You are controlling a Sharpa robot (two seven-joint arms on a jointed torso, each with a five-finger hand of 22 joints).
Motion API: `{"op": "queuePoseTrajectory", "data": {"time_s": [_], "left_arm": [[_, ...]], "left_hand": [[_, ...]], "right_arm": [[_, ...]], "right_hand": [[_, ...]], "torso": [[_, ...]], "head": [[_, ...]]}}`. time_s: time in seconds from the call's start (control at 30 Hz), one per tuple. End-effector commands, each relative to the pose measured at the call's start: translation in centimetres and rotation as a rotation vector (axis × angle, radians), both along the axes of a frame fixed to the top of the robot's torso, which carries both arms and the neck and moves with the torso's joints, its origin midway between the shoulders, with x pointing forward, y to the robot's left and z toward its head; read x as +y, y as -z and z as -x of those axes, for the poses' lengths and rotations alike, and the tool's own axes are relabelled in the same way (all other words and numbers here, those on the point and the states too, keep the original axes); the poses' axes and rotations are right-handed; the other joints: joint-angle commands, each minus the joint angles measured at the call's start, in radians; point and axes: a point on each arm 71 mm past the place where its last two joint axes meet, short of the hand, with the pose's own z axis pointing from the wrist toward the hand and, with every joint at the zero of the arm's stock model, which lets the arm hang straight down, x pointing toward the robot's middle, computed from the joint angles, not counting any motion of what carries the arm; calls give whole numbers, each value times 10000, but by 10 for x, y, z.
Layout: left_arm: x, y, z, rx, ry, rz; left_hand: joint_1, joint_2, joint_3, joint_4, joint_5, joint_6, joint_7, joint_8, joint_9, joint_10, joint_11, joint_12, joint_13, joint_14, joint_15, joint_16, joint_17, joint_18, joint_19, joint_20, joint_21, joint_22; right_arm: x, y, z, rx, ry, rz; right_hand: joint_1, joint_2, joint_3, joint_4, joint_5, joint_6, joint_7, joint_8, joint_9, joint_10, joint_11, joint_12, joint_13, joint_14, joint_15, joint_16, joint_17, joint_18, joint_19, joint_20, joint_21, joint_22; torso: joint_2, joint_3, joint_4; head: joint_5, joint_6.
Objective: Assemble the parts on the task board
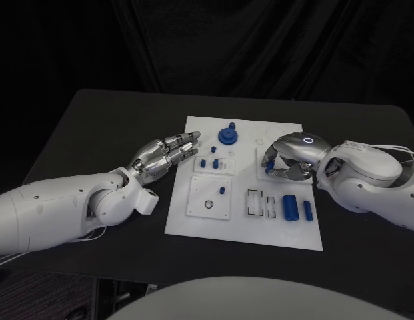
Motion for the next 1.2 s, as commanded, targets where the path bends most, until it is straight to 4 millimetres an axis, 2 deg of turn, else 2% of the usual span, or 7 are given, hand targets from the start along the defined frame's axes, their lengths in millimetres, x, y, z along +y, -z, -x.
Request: {"op": "queuePoseTrajectory", "data": {"time_s": [0.03,0.53,0.73,0.9,0.97,1.07,1.2], "left_arm": [[-1,-3,1,-288,59,374],[-1,-2,1,-289,26,341],[-1,-2,0,-306,15,343],[-2,-3,0,-441,-84,363],[-3,-3,-1,-524,-147,374],[-3,-4,-1,-650,-245,392],[-3,-5,-1,-730,-329,387]], "left_hand": [[93,14,44,10,37,77,97,32,13,-14,40,38,15,9,3,58,14,168,10,44,-32,-9],[94,15,56,2,37,101,104,38,16,-10,44,54,17,11,3,64,16,169,10,45,-32,-9],[94,15,59,1,38,100,104,38,16,-10,45,55,17,11,2,64,16,169,10,45,-32,-9],[96,27,97,-18,44,91,109,40,14,-11,65,62,17,3,-6,67,14,172,10,45,-32,-9],[89,24,140,-39,49,109,124,46,14,7,99,117,24,-3,-57,78,15,181,10,32,-32,-9],[43,-20,172,-50,41,86,131,44,9,29,136,173,30,-42,-171,66,7,195,10,-1,-32,-9],[-25,-48,171,-19,29,112,115,50,12,47,140,218,33,-59,-205,67,5,200,10,-13,-32,-9]], "right_arm": [[2,-12,3,-483,-112,-368],[16,-61,19,-1199,-728,-770],[41,-64,28,-1132,-1507,-905],[67,-57,37,-1071,-2282,-923],[74,-53,40,-1056,-2522,-907],[87,-46,44,-936,-2860,-859],[98,-37,48,-757,-3175,-847]], "right_hand": [[-14,67,-49,-34,-73,104,-13,49,28,449,-400,29,230,64,-45,-17,28,-100,14,-71,71,1122],[-14,98,-76,-69,-106,238,-74,116,152,647,-476,-5,287,292,-116,127,292,-180,230,-132,527,1230],[-75,83,-118,-37,-203,255,-109,115,209,745,-514,-52,311,436,-151,222,472,-216,340,-165,726,1275],[-57,66,-115,-56,-197,212,-104,82,217,738,-512,-98,312,466,-159,218,479,-215,353,-179,720,1272],[-57,66,-115,-56,-197,212,-104,82,217,738,-512,-98,312,466,-159,218,479,-215,353,-179,720,1272],[-59,60,-116,-56,-196,198,-100,71,220,733,-508,-114,312,471,-159,212,474,-214,353,-181,710,1270],[-57,60,-111,-58,-194,163,-91,43,223,716,-498,-154,310,475,-154,195,463,-212,350,-183,684,1263]], "torso": [[2,3,-9],[2,-13,16],[0,-33,14],[-1,-25,4],[-4,-27,6],[4,-15,7],[5,6,-16]], "head": [[21,2],[186,2],[559,2],[1158,2],[1324,2],[1546,2],[1709,2]]}}
